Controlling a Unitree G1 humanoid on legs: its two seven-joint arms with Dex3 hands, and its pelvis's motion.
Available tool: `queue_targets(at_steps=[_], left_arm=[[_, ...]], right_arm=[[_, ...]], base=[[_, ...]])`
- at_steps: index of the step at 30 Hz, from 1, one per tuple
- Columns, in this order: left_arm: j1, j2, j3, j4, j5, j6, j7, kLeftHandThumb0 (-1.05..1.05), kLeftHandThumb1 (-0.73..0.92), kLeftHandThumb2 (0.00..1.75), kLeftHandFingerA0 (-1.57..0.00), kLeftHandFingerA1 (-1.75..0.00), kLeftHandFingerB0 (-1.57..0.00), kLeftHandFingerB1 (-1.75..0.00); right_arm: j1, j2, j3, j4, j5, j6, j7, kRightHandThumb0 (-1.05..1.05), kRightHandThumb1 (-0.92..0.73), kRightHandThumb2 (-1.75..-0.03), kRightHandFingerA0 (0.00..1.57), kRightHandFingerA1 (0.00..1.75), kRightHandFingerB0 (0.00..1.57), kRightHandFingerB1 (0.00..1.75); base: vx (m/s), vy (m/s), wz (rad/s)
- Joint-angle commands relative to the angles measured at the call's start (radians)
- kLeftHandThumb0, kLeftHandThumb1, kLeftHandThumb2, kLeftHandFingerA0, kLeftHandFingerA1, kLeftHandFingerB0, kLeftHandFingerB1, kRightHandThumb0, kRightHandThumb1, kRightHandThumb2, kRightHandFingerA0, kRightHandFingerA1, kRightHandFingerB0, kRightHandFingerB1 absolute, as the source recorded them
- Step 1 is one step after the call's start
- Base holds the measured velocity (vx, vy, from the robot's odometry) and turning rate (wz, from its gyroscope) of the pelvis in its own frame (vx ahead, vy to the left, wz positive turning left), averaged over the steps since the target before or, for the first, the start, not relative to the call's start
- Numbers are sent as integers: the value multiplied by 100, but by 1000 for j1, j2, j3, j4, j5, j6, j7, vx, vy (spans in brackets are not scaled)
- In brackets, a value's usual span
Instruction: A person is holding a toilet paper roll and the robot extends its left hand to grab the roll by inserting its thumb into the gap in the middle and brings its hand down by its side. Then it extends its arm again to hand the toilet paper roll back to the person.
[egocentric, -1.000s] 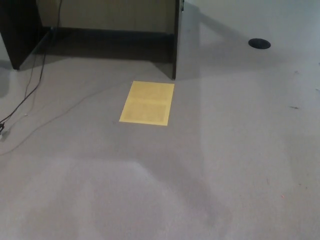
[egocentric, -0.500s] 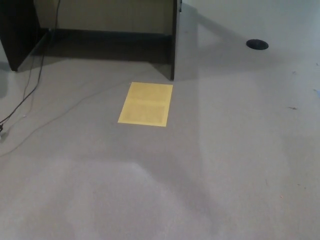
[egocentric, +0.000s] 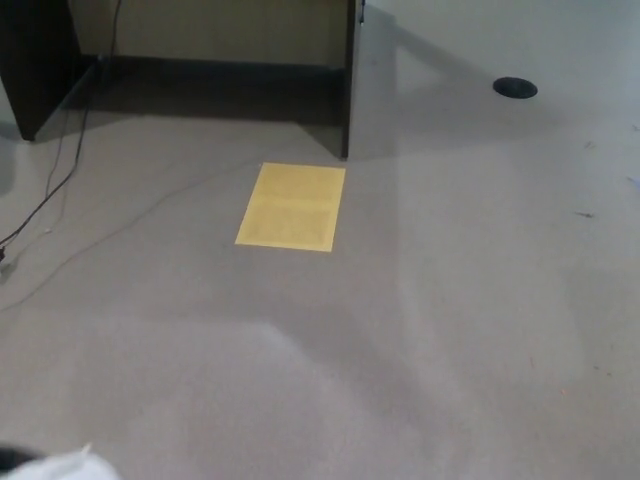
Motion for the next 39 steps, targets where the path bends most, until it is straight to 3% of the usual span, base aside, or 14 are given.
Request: queue_targets(at_steps=[1, 7, 9, 11, 12, 18, 23, 25, 28, 29, 31, 32, 34, 39], left_arm=[[-129, -26, -70, -333, -13, 129, -67, -3, 81, 69, -85, -141, -75, -115], [-297, -74, -161, -537, 73, 256, -77, 0, 79, 71, -84, -134, -75, -109], [-371, -104, -197, -568, 67, 275, -90, -2, 77, 71, -92, -129, -80, -105], [-457, -147, -246, -625, 117, 342, -89, -5, 77, 75, -85, -143, -76, -114], [-499, -174, -277, -677, 140, 417, -100, -5, 77, 75, -85, -143, -76, -114], [-632, -318, -419, -717, 244, 521, -99, -17, 71, 78, -93, -146, -81, -115], [-705, -394, -500, -744, 295, 592, -123, -18, 79, 71, -78, -165, -66, -137], [-745, -440, -546, -765, 326, 641, -143, -20, 77, 71, -87, -160, -72, -131], [-745, -479, -592, -775, 341, 640, -137, -18, 77, 67, -78, -160, -72, -128], [-736, -486, -606, -775, 343, 630, -132, -22, 77, 67, -81, -161, -72, -136], [-721, -498, -633, -782, 352, 634, -132, -24, 80, 64, -79, -162, -72, -128], [-714, -507, -651, -786, 352, 630, -134, -23, 77, 67, -86, -156, -81, -113], [-684, -505, -664, -800, 360, 619, -122, -19, 76, 66, -89, -153, -85, -106], [-640, -504, -699, -842, 390, 665, -121, -17, 77, 70, -87, -161, -77, -121]], right_arm=[[4, -37, -15, -14, 6, 0, -16, -39, -67, -60, 73, 58, 53, 41], [-6, -40, -18, -20, 6, -5, -8, -39, -68, -61, 75, 58, 53, 41], [-13, -42, -14, -24, 0, 0, -3, -39, -68, -61, 72, 57, 52, 41], [-18, -43, -9, -26, -5, 1, 0, -39, -68, -61, 73, 60, 52, 41], [-21, -40, -7, -25, -5, 4, 4, -39, -68, -61, 73, 60, 52, 41], [-26, -23, 3, -23, -11, -7, 5, -39, -67, -60, 76, 62, 54, 42], [-41, -15, 19, -23, -21, 4, 8, -40, -67, -60, 77, 66, 54, 42], [-53, -9, 20, -20, -20, 10, 19, -39, -67, -60, 75, 64, 54, 42], [-58, -4, 31, -12, -26, 14, 19, -39, -67, -60, 78, 67, 53, 42], [-58, -4, 35, -11, -28, 12, 18, -40, -65, -60, 80, 69, 51, 42], [-62, -3, 44, -11, -30, 11, 18, -40, -68, -60, 81, 68, 52, 42], [-62, -3, 45, -10, -28, 12, 19, -40, -68, -60, 79, 65, 52, 41], [-65, 5, 55, -7, -32, 12, 20, -40, -67, -60, 78, 66, 54, 42], [-70, 15, 55, -6, -22, 17, 29, -39, -67, -61, 74, 59, 53, 42]], base=[[0, 0, 0], [0, 0, 0], [0, 0, 0], [0, 0, 0], [0, 0, 0], [0, 0, 0], [0, 0, 0], [0, 0, 0], [0, 0, 0], [0, 0, 0], [0, 0, 0], [0, 0, 0], [0, 0, 0], [0, 0, 0]])
